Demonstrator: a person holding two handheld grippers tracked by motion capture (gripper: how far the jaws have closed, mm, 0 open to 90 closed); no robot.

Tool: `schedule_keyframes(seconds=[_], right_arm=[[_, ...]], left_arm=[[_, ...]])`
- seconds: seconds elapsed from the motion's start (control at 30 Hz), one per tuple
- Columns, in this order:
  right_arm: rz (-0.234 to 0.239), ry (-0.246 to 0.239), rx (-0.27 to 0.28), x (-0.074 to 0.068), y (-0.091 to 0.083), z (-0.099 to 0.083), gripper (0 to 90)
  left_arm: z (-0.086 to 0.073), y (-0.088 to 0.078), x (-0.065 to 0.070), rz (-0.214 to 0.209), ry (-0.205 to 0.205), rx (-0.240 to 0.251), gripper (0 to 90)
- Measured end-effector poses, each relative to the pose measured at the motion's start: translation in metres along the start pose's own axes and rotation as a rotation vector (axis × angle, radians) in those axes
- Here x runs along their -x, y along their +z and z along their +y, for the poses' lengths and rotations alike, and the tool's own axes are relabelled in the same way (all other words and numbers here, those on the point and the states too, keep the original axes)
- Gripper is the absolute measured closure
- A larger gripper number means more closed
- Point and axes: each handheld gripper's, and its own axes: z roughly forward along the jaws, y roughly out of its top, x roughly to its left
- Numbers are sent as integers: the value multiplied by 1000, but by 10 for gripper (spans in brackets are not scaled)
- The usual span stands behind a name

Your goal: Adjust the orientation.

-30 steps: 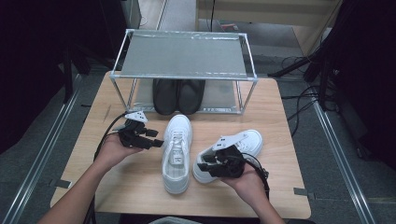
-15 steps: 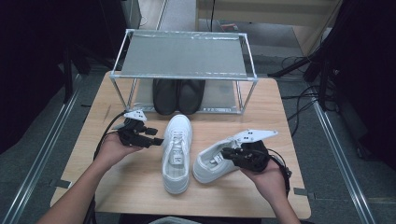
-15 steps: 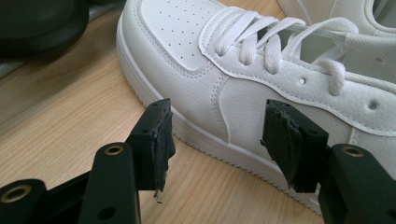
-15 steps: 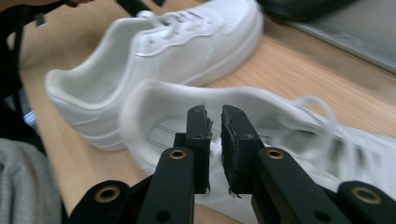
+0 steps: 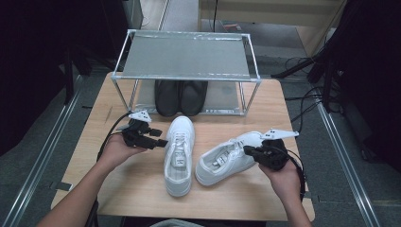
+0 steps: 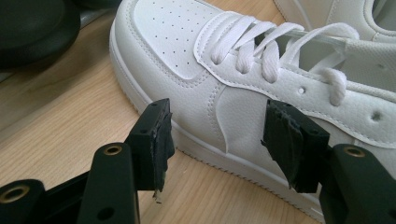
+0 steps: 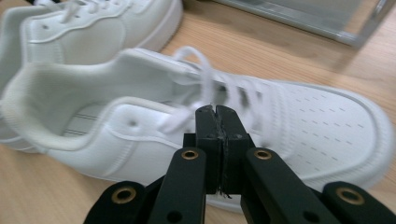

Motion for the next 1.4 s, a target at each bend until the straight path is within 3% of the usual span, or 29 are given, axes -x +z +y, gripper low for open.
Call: schedule_keyframes(seconds=[0.2,0.3,1.0,1.4], right_arm=[[-33,31,-53,15,7,-6,900],[-18,50,-62,17,10,-7,900],[2,38,-57,24,27,7,900],[2,-3,-47,22,42,20,900]], left_arm=[[1,1,0,-2,5,0,421],[1,0,0,5,6,0,420],[-14,-13,2,36,-22,12,406],[-28,-23,4,57,-39,22,405]])
